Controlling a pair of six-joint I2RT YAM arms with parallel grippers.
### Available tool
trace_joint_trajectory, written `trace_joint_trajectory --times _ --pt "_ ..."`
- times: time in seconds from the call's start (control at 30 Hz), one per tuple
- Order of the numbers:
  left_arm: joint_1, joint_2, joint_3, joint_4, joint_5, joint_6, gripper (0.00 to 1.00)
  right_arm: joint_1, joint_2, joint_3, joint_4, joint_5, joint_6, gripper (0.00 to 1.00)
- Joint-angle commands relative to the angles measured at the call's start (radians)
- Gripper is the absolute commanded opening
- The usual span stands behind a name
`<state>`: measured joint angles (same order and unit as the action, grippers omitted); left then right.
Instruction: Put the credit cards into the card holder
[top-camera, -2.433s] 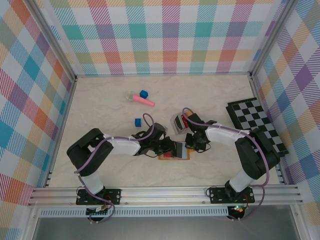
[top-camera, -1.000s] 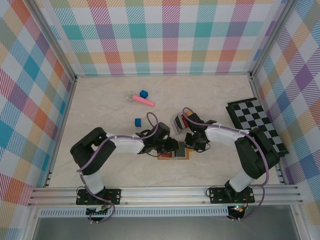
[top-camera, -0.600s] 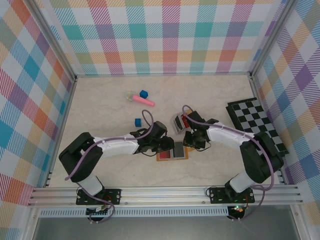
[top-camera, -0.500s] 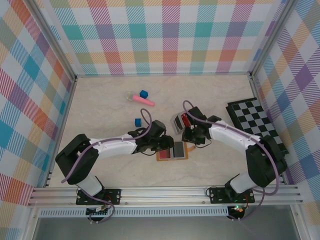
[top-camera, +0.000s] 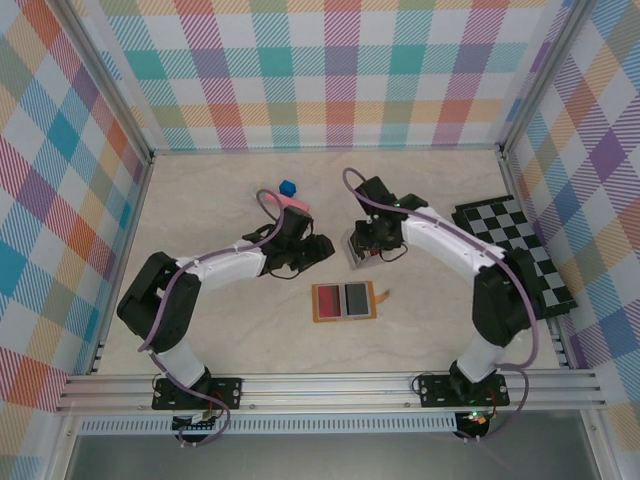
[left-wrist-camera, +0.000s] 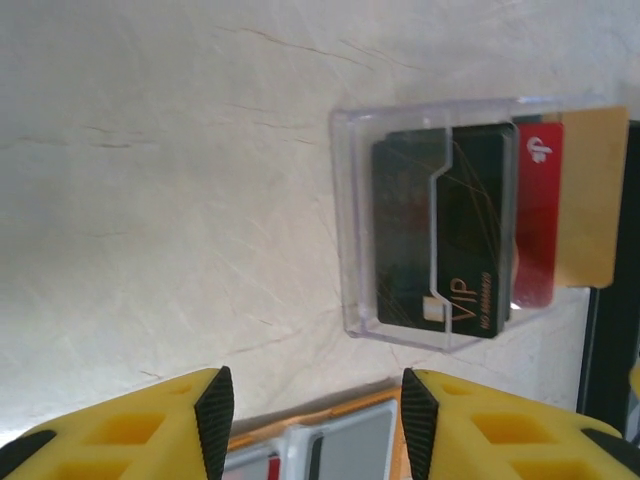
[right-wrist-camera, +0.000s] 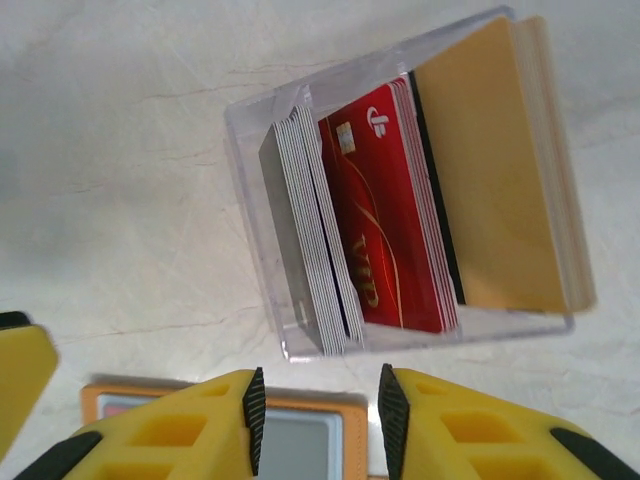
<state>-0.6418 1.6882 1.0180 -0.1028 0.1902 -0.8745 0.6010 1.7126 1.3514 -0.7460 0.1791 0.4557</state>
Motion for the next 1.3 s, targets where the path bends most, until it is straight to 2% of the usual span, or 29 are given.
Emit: trace_joint_trajectory --times 0.0,0.2,0.53,0.73,0.93,1.27 --pt "0.01 0.004 0.006 0.004 0.025 -0.019 0.51 0.021 0.086 0.093 -0.089 0.08 -0.08 0.37" --pt "0.021 -0.021 -0.047 0.012 0.009 -0.034 0.52 0.052 0.223 0.219 -0.172 0.22 -0.111 0.37" --pt "0.037 -0.052 -0.088 0.016 -0.014 -0.044 0.52 0.081 0.308 0.262 -0.177 0.247 -0.143 0.39" --pt "0.038 -0.067 -0.094 0.014 -0.02 -0.046 0.52 0.106 0.359 0.296 -0.205 0.364 -0.151 0.38" --pt "0.037 -0.071 -0.095 0.011 -0.018 -0.047 0.52 0.112 0.341 0.302 -0.222 0.432 -0.143 0.38" --pt "0.038 -0.071 -0.088 0.006 -0.012 -0.047 0.52 0.112 0.306 0.276 -0.209 0.435 -0.144 0.28"
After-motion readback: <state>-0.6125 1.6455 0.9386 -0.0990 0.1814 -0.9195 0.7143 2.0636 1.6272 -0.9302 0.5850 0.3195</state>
